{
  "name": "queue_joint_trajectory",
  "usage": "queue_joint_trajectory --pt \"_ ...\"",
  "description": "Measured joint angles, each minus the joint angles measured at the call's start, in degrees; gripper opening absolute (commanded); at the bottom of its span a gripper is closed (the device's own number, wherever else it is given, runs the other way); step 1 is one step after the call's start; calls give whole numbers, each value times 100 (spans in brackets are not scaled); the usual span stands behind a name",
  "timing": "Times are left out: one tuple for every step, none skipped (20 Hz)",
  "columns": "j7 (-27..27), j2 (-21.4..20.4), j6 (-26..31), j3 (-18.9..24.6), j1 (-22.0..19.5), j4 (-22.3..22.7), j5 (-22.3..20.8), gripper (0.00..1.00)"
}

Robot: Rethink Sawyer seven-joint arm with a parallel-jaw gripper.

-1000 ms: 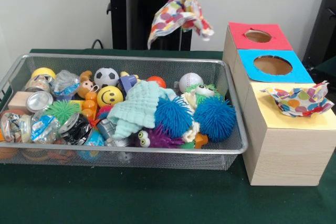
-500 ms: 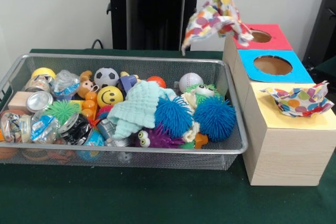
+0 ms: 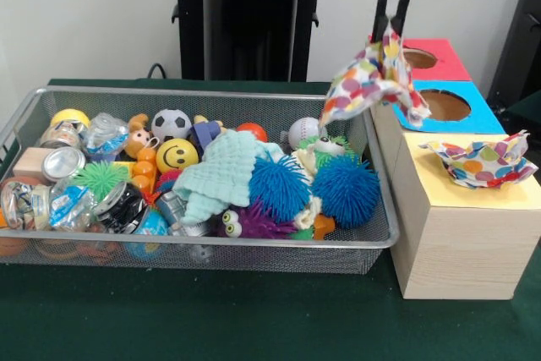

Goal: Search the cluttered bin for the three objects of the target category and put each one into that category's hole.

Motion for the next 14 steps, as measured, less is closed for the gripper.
queue_joint_trajectory --pt "35 74 -49 1 2 -33 8 0" --pt "73 166 -124 -1 1 -71 20 0" --pt "98 238 -193 0 -1 -96 32 0" --pt "122 341 -294 1 1 -134 44 0" --pt "133 452 -412 1 4 -176 60 0" --pt "133 495 -452 1 6 -194 68 0" --pt "133 548 -497 1 12 -220 80 0" --pt "133 625 -539 -1 30 -266 100 0" --pt "133 651 -541 -4 43 -289 111 0" --pt "133 703 -540 -18 94 -346 136 0" --pt "133 709 -539 -27 123 -367 145 0" --pt "133 703 -528 -39 157 -385 154 0" --pt "133 697 -518 -51 190 -403 164 0" --pt "133 671 -483 -72 246 -428 177 0"
